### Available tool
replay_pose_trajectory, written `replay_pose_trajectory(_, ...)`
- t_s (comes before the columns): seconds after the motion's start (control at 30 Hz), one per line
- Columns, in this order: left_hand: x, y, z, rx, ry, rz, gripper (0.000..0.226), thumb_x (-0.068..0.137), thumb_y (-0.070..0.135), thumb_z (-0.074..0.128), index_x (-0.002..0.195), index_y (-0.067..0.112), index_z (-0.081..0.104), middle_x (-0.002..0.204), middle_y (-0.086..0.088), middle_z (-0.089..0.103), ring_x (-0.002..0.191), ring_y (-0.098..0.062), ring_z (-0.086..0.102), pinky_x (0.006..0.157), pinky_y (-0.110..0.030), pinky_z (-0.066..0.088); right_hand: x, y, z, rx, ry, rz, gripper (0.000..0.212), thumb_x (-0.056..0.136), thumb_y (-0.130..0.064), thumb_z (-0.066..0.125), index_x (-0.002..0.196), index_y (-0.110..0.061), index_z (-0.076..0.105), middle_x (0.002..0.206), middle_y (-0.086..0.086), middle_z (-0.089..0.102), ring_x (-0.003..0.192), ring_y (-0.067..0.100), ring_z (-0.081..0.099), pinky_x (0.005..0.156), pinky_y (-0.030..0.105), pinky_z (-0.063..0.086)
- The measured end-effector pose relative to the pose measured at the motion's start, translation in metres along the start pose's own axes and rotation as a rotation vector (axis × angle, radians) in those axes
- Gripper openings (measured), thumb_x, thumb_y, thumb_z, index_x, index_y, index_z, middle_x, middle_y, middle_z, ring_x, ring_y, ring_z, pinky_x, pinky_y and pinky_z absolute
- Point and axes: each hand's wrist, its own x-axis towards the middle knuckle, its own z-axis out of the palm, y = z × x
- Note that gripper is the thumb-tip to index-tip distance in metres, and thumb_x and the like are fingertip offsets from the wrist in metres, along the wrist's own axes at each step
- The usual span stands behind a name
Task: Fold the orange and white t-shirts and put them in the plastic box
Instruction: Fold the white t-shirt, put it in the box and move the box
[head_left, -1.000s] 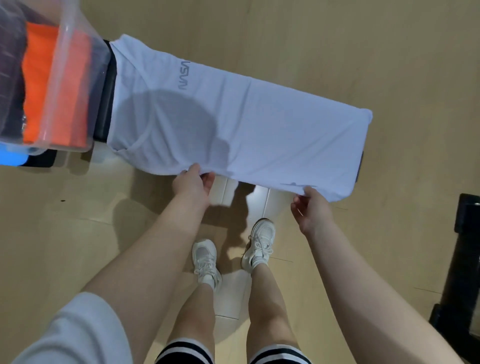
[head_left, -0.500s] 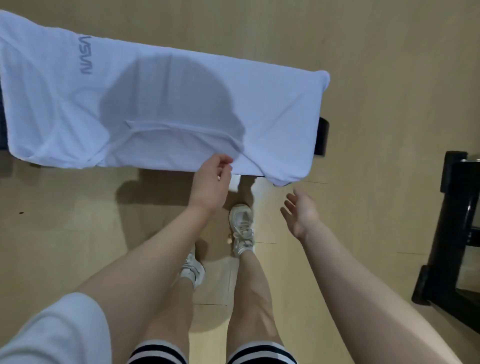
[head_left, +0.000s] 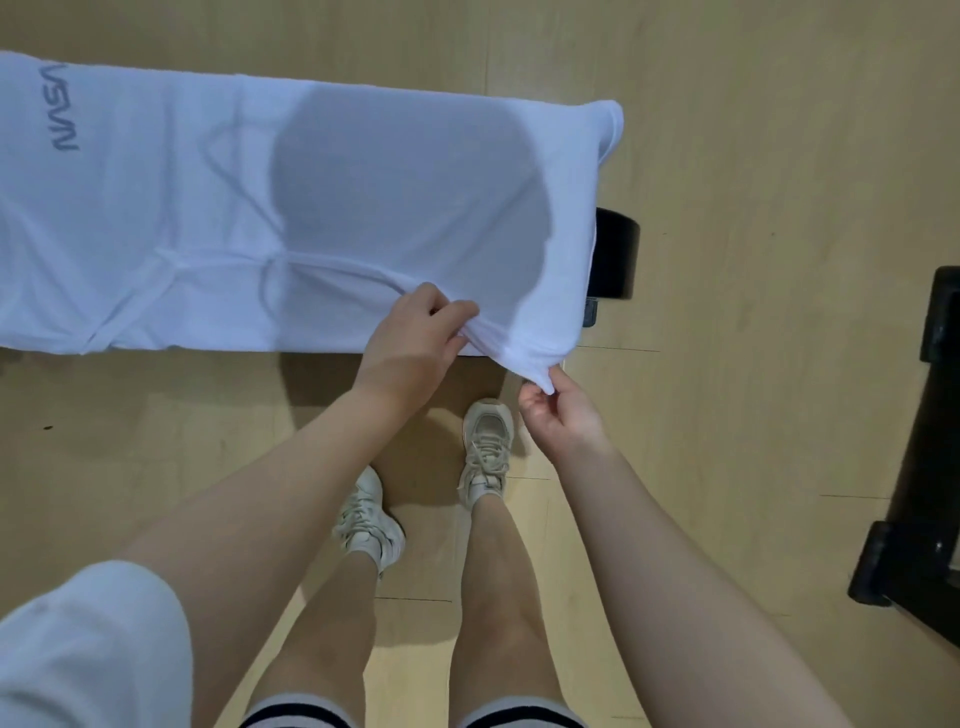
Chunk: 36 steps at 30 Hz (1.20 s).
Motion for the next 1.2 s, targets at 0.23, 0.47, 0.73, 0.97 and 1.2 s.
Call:
replay_pose_trajectory(0.23,0.012,0.015,-0.018,0.045,-0.007,-0.066,0.024,0.093,0.027,0.048,0.101,0.012,0.065,0.121,-0.007,0.045,0.086,-0.023,0.055,0.063,-0.03,0.041,-0.052,-0.049,0.019,-0.774,0.239,-0.431,0.016,0.088,-0.004,0.05,0.103,-0.009,0.046,0.06,0.007,0.053,0.028,0.004,0.036,0.032,0.012,0.027)
replay_pose_trajectory(0.47,0.037,0.015,-0.024,-0.053,0.064,-0.14,0.026,0.094,0.023,0.046,0.115,0.01,0.055,0.119,-0.01,0.051,0.094,-0.03,0.058,0.079,-0.04,0.046,-0.033,-0.076,0.048,-1.461,-0.075,-0.781,0.03,0.086,-0.016,0.053,0.116,-0.015,0.059,0.121,0.007,0.052,0.108,0.018,0.051,0.098,0.031,0.042)
replay_pose_trajectory(0.73,0.029,-0.007,-0.02,0.22,0.069,0.072,0.029,0.085,0.031,0.046,0.084,0.007,0.063,0.094,-0.013,0.063,0.067,-0.027,0.065,0.047,-0.025,0.039,-0.025,-0.083,0.053,-1.545,-0.204,-0.866,0.018,0.081,-0.027,0.056,0.072,-0.013,0.048,0.077,0.007,0.05,0.072,0.021,0.047,0.068,0.033,0.039)
replay_pose_trajectory(0.97,0.042,-0.005,-0.027,0.15,0.074,-0.005,0.026,0.092,0.021,0.044,0.114,0.012,0.056,0.109,-0.008,0.055,0.091,-0.034,0.06,0.064,-0.033,0.043,-0.029,-0.081,0.052,-1.738,0.207,-0.911,0.011,0.088,-0.019,0.049,0.094,-0.012,0.055,0.095,0.006,0.061,0.095,0.027,0.055,0.076,0.035,0.043)
replay_pose_trajectory(1.2,-0.015,-0.035,-0.044,-0.043,0.251,-0.253,0.027,0.088,0.006,0.051,0.114,0.002,0.057,0.121,-0.019,0.051,0.084,-0.035,0.061,0.067,-0.032,0.045,-0.05,0.026,0.072,-2.006,-0.256,-1.345,0.026,0.084,-0.01,0.049,0.106,-0.007,0.062,0.121,0.017,0.056,0.113,0.037,0.051,0.095,0.038,0.037)
